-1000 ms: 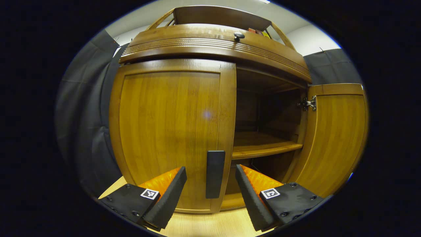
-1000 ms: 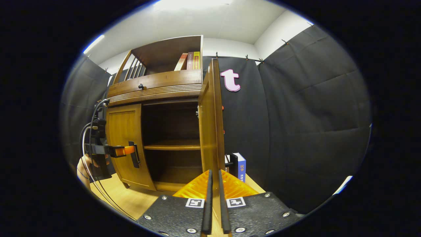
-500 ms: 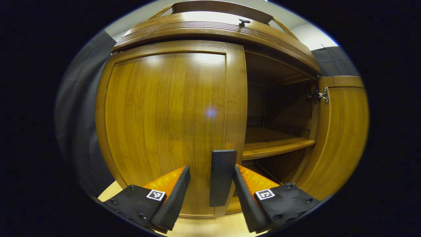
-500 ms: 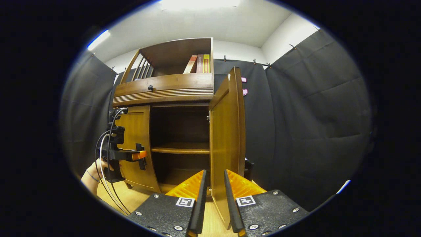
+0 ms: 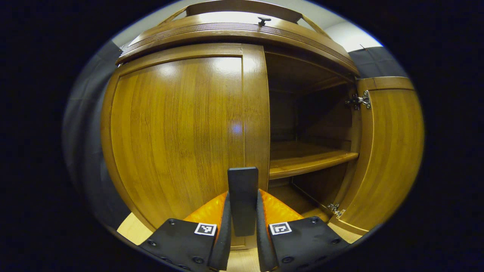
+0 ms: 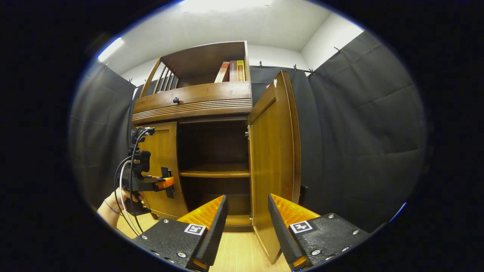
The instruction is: Open the right door of the double-door shoe cabinet with the right hand, and open the left door with the left hand.
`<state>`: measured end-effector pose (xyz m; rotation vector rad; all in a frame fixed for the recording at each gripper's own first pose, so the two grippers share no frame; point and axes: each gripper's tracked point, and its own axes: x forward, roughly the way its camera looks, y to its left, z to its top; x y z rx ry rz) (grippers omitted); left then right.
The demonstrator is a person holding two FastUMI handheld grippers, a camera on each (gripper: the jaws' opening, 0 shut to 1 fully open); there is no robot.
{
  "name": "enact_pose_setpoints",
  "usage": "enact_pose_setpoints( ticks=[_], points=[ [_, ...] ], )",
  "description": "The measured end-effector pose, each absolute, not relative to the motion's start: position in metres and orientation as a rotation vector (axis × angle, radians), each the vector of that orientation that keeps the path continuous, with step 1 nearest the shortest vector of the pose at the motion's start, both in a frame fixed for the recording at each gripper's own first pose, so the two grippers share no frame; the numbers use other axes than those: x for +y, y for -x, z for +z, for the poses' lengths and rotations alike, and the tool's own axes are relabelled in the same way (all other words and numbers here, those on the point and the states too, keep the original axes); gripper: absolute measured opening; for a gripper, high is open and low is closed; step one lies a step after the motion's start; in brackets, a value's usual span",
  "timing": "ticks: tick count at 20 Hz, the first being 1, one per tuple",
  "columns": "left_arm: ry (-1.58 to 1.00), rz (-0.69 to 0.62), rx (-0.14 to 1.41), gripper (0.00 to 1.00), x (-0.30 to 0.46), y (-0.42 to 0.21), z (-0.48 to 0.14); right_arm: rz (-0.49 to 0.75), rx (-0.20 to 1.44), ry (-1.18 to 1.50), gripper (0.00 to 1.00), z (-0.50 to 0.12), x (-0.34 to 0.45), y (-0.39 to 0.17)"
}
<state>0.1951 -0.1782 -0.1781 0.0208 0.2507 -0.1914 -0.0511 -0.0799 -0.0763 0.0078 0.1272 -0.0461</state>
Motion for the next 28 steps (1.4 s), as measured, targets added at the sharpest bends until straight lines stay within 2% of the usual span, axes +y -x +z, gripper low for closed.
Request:
enact_pose_setpoints(
  ticks=[1,2,3,4,6,8,9,10,11,12,13,14,15,16,18,19,28],
  points=[
    [-0.004,-0.192,0.256,0.34,-0.176,-0.192,-0.179,-0.047,0.132,-0.01,0.77,-0.077,-0.079,0.051],
    [-0.003,-0.205,0.256,0.33,-0.177,-0.188,-0.178,-0.047,0.138,-0.013,0.78,-0.079,-0.077,0.05],
    [-0.004,-0.212,0.257,0.32,-0.177,-0.184,-0.179,-0.045,0.142,-0.015,0.69,-0.08,-0.076,0.049],
    [-0.005,-0.22,0.263,0.31,-0.176,-0.18,-0.178,-0.044,0.144,-0.015,0.69,-0.079,-0.075,0.048],
    [0.001,-0.23,0.283,0.3,-0.175,-0.169,-0.176,-0.043,0.144,-0.013,0.8,-0.079,-0.071,0.048],
    [-0.004,-0.255,0.278,0.31,-0.172,-0.158,-0.174,-0.039,0.14,-0.015,0.82,-0.077,-0.066,0.048],
    [0.0,-0.264,0.272,0.3,-0.17,-0.151,-0.173,-0.036,0.138,-0.018,0.74,-0.073,-0.064,0.05],
    [0.001,-0.274,0.269,0.3,-0.168,-0.145,-0.171,-0.033,0.138,-0.019,0.74,-0.073,-0.061,0.05],
    [0.004,-0.283,0.268,0.29,-0.167,-0.14,-0.17,-0.029,0.138,-0.017,0.77,-0.072,-0.058,0.051],
    [0.006,-0.289,0.267,0.29,-0.165,-0.135,-0.168,-0.026,0.138,-0.015,0.89,-0.071,-0.056,0.051],
    [0.007,-0.294,0.265,0.3,-0.163,-0.13,-0.167,-0.023,0.136,-0.013,0.68,-0.07,-0.052,0.051],
    [0.006,-0.297,0.263,0.31,-0.161,-0.125,-0.166,-0.02,0.135,-0.012,0.92,-0.068,-0.049,0.052],
    [0.004,-0.299,0.261,0.31,-0.159,-0.122,-0.165,-0.016,0.132,-0.013,0.92,-0.066,-0.047,0.053],
    [0.002,-0.301,0.261,0.29,-0.157,-0.117,-0.164,-0.013,0.13,-0.014,0.8,-0.065,-0.045,0.054],
    [0.002,-0.303,0.258,0.3,-0.151,-0.105,-0.162,-0.009,0.128,-0.015,0.8,-0.063,-0.041,0.057],
    [0.003,-0.305,0.254,0.3,-0.147,-0.099,-0.16,-0.007,0.127,-0.017,0.92,-0.063,-0.039,0.057],
    [0.012,-0.304,0.241,0.32,-0.116,-0.058,-0.149,0.027,0.123,-0.02,0.92,-0.063,-0.014,0.059]
  ],
)
